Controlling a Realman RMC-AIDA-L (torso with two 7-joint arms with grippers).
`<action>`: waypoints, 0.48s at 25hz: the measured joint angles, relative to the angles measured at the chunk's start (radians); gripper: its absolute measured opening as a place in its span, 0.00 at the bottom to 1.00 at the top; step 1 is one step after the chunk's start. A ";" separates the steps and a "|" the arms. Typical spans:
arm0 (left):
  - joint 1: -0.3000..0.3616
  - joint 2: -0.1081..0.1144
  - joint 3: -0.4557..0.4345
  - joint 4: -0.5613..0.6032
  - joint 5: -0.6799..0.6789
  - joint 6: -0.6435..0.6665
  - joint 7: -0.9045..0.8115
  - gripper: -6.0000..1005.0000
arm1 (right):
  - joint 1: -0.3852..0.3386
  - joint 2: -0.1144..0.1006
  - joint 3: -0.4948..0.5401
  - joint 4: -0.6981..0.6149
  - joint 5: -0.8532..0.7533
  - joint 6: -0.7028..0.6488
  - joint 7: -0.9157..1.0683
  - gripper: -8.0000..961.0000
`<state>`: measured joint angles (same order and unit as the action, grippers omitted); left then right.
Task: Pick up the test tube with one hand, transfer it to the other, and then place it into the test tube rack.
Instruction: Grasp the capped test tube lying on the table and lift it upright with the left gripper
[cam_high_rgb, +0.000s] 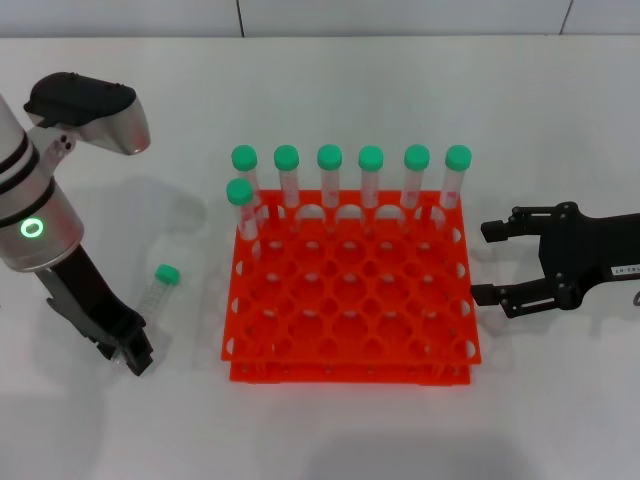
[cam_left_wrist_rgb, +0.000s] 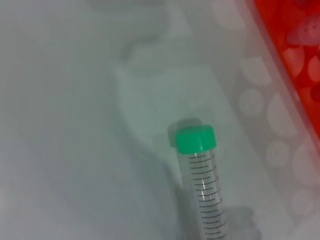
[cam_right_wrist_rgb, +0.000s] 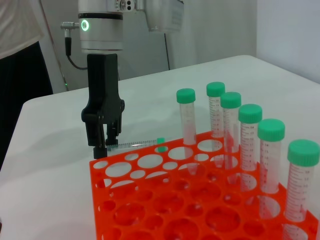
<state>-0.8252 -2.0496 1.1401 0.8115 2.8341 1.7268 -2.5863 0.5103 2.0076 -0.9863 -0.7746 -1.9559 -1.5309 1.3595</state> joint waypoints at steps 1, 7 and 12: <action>0.001 0.000 0.003 -0.001 0.000 -0.001 -0.002 0.45 | 0.000 0.000 0.000 0.000 0.000 0.000 0.000 0.88; -0.003 0.004 0.036 -0.028 -0.001 -0.016 -0.012 0.42 | 0.002 0.000 0.000 0.000 0.000 0.000 0.000 0.88; -0.002 0.003 0.036 -0.017 -0.001 -0.014 -0.020 0.28 | 0.003 0.000 0.000 0.000 0.000 0.002 -0.002 0.88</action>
<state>-0.8268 -2.0463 1.1766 0.7946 2.8330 1.7127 -2.6067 0.5131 2.0074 -0.9863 -0.7746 -1.9559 -1.5293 1.3573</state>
